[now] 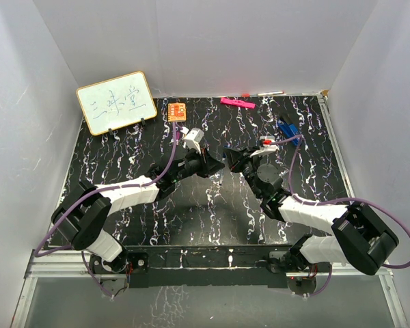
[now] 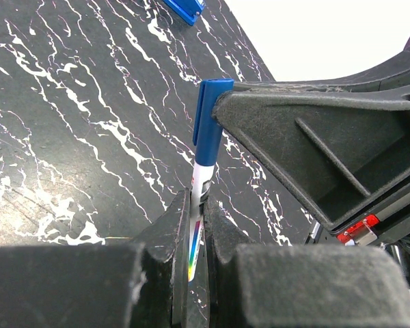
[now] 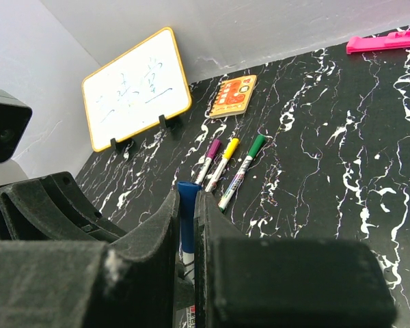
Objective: Insert the pens into the pen caps
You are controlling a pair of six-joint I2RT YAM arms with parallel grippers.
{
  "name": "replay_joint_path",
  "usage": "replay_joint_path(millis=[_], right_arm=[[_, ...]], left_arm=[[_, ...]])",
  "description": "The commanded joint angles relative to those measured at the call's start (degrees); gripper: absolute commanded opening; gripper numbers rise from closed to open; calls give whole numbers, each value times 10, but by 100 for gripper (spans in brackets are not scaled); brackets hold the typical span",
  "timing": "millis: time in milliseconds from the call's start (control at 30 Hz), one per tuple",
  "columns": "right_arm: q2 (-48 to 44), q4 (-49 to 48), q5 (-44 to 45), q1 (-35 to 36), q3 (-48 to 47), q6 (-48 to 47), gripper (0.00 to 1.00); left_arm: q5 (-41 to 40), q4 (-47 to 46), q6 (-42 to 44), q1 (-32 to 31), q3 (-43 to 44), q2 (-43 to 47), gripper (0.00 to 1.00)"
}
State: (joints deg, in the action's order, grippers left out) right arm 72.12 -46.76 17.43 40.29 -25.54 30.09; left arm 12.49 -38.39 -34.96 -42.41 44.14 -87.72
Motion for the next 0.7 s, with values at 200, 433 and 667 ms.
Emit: replay_joint_path(millis=[200,433,667], right_arm=[[12,136,-6,41,-21,-10,17],[8,106,85,40,-122,-89,55],[-36,76,174,34,-150,-146,61]], left_arm=[[-85,-80,12,38,57,47,0],[-53,31,16,38,48,5,0],[-74,90,36,38,71,-57,0]])
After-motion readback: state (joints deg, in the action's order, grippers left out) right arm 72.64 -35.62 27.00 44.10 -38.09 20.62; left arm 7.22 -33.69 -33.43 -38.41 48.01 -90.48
